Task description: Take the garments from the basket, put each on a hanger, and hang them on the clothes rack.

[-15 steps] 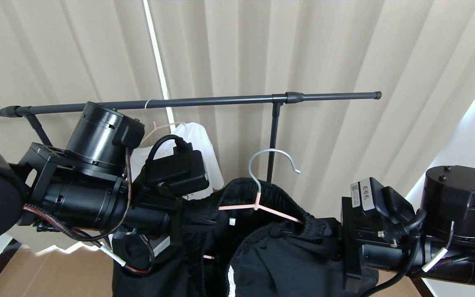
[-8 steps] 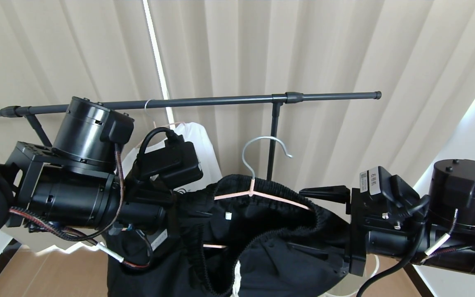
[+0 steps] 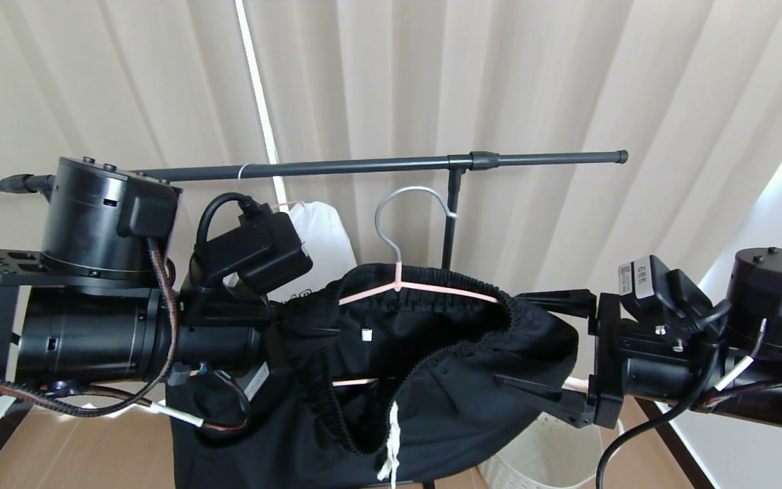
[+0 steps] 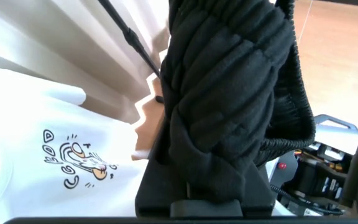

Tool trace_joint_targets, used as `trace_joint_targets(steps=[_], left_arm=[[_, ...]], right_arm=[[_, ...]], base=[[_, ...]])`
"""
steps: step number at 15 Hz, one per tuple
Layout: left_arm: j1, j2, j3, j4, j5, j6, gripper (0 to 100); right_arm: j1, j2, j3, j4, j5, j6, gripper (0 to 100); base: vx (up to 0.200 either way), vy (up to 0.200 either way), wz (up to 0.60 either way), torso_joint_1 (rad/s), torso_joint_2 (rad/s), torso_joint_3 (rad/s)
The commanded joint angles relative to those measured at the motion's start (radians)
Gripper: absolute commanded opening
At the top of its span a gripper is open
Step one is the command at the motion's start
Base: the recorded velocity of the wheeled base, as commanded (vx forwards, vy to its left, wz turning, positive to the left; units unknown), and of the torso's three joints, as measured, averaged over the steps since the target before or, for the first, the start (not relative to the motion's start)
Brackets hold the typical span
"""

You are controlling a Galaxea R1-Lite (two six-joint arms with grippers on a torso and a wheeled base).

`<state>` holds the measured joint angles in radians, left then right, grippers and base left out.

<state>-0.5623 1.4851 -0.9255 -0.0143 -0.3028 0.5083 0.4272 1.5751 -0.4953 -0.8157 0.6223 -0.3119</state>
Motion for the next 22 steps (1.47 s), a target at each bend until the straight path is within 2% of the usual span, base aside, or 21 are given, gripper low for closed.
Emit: trace_joint_targets(steps=[1,5,7,11,15,20,21,22], left_arm=[[0.001,-0.042,0.007,-0.001,0.001,-0.010,0],[0.001,-0.095,0.040,-0.001,0.002,-0.030,0],[0.001,-0.126,0.050,-0.001,0.002,-0.053,0],[0.029,-0.174,0.062,-0.001,0.001,-0.079,0],[0.036,-0.210,0.077,-0.003,-0.001,-0.108,0],[0.036,-0.220,0.086,-0.003,-0.001,-0.108,0],[0.036,-0.223,0.086,-0.003,-0.001,-0.111,0],[0.036,-0.224,0.086,-0.003,-0.001,-0.116,0]], right_arm=[[-0.053,0.013,-0.002,0.000,0.048,-0.019,100],[-0.166,0.045,-0.003,0.000,0.227,-0.056,100],[-0.211,0.100,0.000,0.000,0.312,-0.133,100],[-0.222,0.192,-0.002,0.000,0.316,-0.237,100],[-0.222,0.230,-0.008,0.000,0.313,-0.243,100],[-0.222,0.237,-0.011,0.000,0.312,-0.243,100],[-0.222,0.250,-0.017,0.000,0.312,-0.243,0],[-0.222,0.252,-0.022,0.000,0.312,-0.243,0]], base=[[0.000,0.000,0.00,0.000,0.00,0.000],[0.000,0.000,0.00,0.000,0.00,0.000],[0.000,0.000,0.00,0.000,0.00,0.000],[0.000,0.000,0.00,0.000,0.00,0.000],[0.000,0.000,0.00,0.000,0.00,0.000],[0.000,0.000,0.00,0.000,0.00,0.000],[0.000,0.000,0.00,0.000,0.00,0.000],[0.000,0.000,0.00,0.000,0.00,0.000]])
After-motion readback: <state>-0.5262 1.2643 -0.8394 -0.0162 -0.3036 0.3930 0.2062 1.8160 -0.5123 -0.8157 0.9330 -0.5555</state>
